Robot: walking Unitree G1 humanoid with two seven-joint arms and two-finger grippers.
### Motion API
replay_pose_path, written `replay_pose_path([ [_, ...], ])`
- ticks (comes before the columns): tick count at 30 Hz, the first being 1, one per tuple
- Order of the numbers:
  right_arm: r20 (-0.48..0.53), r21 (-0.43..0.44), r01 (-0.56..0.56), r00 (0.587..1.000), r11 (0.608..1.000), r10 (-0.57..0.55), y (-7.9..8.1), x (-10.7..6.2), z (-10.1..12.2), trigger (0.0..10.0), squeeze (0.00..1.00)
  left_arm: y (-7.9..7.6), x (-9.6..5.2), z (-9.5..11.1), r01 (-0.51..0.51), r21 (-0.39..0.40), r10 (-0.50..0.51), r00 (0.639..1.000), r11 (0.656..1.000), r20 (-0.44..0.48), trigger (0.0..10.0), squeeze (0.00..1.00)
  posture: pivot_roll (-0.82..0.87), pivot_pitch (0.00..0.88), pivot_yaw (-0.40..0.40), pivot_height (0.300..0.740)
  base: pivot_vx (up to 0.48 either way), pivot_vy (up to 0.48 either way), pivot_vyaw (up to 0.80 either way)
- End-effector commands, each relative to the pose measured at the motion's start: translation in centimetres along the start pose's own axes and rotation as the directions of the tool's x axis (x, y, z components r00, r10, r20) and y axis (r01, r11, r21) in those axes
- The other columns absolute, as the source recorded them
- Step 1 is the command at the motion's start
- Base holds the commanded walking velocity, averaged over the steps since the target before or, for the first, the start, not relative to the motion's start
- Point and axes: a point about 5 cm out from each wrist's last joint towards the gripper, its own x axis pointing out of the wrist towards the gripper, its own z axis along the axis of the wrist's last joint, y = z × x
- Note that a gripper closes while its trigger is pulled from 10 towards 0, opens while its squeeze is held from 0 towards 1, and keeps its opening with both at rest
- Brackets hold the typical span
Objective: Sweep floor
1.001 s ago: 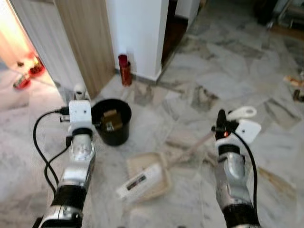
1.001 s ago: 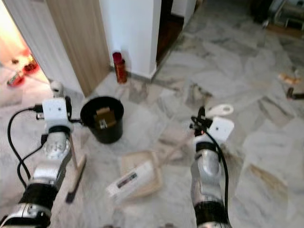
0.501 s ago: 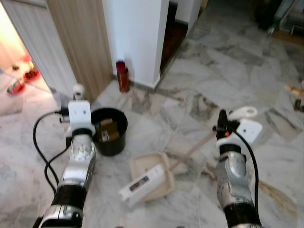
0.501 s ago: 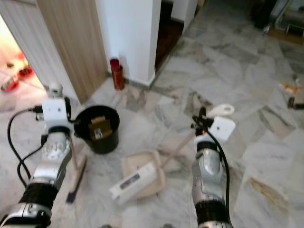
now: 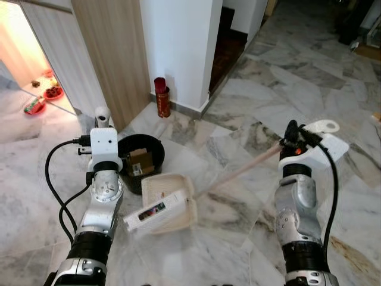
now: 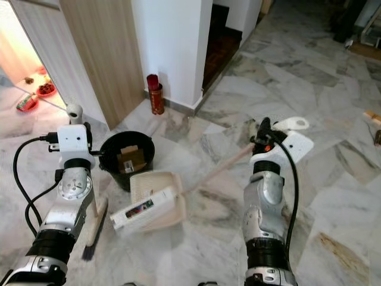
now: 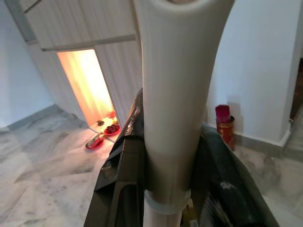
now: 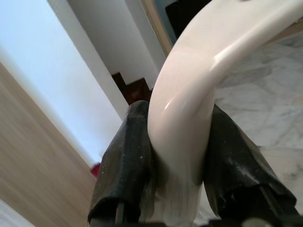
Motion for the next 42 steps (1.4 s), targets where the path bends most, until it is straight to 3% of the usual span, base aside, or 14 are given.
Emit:
replay_pose_path([
  [1,0.085,0.056,-0.015,0.996,0.998,0.010,1.3,0.8,2.3,10.0,0.00,0.1,0.3,0.7,-0.007,0.003,0.007,1.000,1.000,0.027,10.0,0.00,-0.01,0.111,-0.026,0.740,0.000,0.000,0.00],
  [15,0.182,0.138,0.104,0.975,0.985,-0.128,3.6,1.5,4.5,10.0,0.00,0.1,0.2,1.0,-0.011,-0.016,0.011,0.999,1.000,0.047,10.0,0.00,-0.01,0.110,-0.023,0.740,0.000,0.000,0.00],
  [29,0.200,0.124,0.059,0.976,0.991,-0.084,5.1,2.1,5.1,10.0,0.00,0.0,0.2,1.1,-0.006,-0.017,0.007,0.998,1.000,0.055,10.0,0.00,-0.01,0.111,-0.024,0.740,0.000,0.000,0.03],
  [42,0.200,0.146,0.037,0.978,0.989,-0.066,5.5,2.3,5.3,10.0,0.00,0.1,0.2,1.1,-0.009,-0.017,0.010,0.998,1.000,0.058,10.0,0.00,-0.01,0.109,-0.026,0.740,0.000,0.000,0.11],
])
